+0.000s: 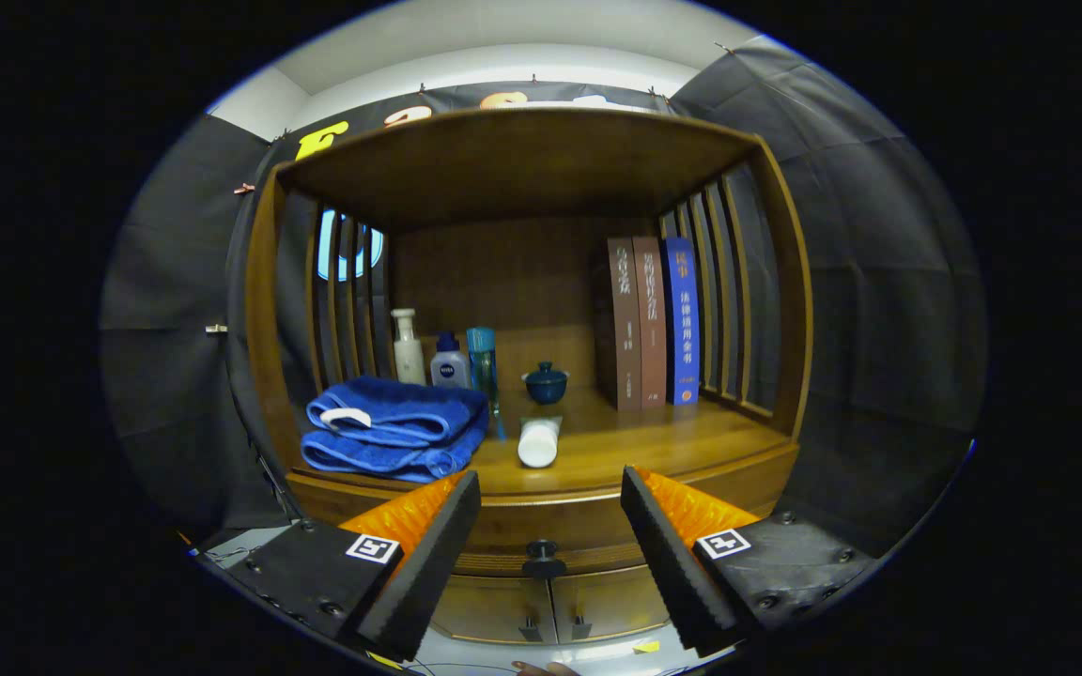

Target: Pull open the drawer, take out the items inside it, and place them on the countertop above the cabinet.

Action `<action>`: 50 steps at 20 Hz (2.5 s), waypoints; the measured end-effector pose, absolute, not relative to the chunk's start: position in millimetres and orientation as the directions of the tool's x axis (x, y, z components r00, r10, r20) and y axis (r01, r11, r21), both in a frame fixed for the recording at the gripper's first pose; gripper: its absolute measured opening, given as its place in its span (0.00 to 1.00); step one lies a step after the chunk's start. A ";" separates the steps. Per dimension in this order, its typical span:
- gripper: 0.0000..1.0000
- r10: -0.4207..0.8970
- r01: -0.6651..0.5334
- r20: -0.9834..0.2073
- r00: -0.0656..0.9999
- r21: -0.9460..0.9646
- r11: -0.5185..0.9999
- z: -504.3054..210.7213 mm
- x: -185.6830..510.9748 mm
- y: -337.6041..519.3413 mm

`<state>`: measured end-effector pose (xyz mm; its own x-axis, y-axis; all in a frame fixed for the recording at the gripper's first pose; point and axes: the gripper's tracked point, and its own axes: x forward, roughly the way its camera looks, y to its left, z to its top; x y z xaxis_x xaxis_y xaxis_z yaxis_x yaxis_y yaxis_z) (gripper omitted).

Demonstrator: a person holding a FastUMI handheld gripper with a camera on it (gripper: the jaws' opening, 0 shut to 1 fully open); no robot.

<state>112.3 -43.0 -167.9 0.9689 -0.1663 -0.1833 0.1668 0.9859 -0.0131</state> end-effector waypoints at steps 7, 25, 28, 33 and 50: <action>0.98 -0.117 0.114 -0.038 0.992 -0.068 0.991 -46.6 68.2 -12.7; 0.98 -0.086 0.086 -0.023 0.996 -0.016 0.996 15.7 31.1 7.6; 0.98 -0.079 0.078 -0.033 0.996 -0.023 0.997 16.4 29.2 9.3; 0.98 -0.080 0.079 -0.014 0.997 -0.023 0.997 23.4 28.2 8.2; 0.98 -0.098 0.098 -0.009 0.995 -0.039 0.994 25.4 28.0 9.6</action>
